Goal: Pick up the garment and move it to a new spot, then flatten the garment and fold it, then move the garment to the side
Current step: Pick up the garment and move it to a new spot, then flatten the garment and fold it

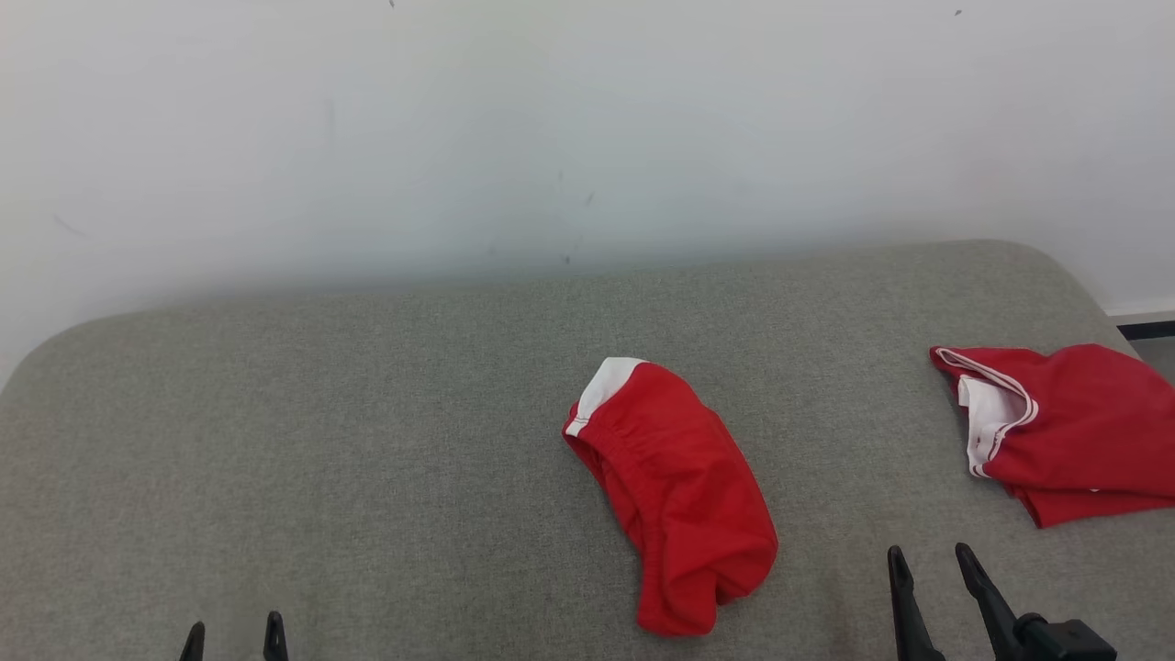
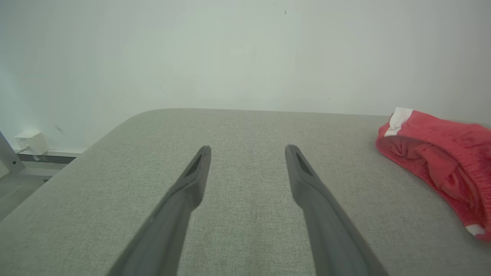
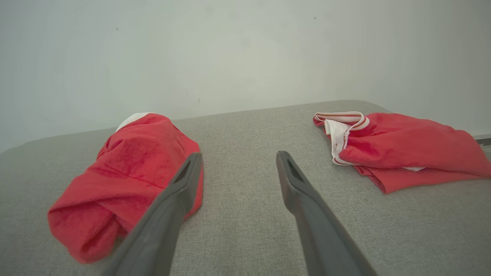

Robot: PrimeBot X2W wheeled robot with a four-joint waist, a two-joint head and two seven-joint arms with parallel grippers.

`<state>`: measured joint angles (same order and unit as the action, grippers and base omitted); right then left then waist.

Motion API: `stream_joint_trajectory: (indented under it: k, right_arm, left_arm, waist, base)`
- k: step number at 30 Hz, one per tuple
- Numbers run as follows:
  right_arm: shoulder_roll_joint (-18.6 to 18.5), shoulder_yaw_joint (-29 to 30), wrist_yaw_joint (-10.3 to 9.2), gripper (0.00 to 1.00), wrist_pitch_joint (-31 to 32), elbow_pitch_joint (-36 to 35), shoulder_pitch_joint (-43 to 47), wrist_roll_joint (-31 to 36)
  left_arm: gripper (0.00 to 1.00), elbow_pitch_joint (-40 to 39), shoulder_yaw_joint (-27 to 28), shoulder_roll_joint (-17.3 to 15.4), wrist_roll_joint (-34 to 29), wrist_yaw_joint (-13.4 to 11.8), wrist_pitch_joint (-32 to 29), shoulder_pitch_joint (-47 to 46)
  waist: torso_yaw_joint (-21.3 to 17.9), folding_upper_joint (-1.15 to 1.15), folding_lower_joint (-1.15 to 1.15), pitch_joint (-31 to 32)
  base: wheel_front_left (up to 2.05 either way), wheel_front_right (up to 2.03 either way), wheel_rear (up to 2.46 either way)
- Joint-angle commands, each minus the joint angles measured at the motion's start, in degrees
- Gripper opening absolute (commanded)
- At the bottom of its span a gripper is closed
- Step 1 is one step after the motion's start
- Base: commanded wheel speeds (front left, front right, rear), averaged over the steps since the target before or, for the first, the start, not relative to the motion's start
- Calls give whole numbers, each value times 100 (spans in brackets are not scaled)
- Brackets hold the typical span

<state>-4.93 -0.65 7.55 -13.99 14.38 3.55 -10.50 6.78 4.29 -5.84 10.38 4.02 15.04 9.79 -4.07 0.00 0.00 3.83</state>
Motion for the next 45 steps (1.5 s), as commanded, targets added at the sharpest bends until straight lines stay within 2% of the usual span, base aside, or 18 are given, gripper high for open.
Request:
stream_joint_trajectory:
  k: [1, 6, 13, 30, 38, 45]
  right_arm:
    - [-9, 4, -16, 100, -23, 15, 30, -11]
    - [13, 30, -16, 100, -58, 43, 8, -15]
    - [43, 20, -16, 100, -84, 41, -18, 12]
    - [70, -24, -16, 100, -112, 88, -60, -52]
    - [63, -153, -16, 100, -106, 88, -133, -35]
    - [4, -200, -16, 100, -88, 57, -241, -27]
  left_arm:
    - [100, 49, 17, 20, -12, 44, 16, 79]
    - [100, 189, 95, 48, -71, 196, 16, 37]
    - [100, 229, 289, 127, -130, 243, 17, -17]
    - [100, 400, 282, 232, -74, 340, 17, -107]
    - [100, 1020, -62, 276, 579, 344, -17, -724]
    - [100, 1540, -539, 278, 1189, 341, -735, -1860]
  waist:
    - [-2, 0, 0, 1]
    - [-8, 0, 0, 4]
    - [7, 0, 0, 10]
    - [7, 0, 0, -29]
    - [-242, 0, 0, -119]
    - [-682, 0, 0, -269]
  base:
    - [0, 0, 0]
    - [0, 0, 0]
    - [0, 0, 0]
    - [0, 0, 0]
    - [0, 0, 0]
    - [0, 0, 0]
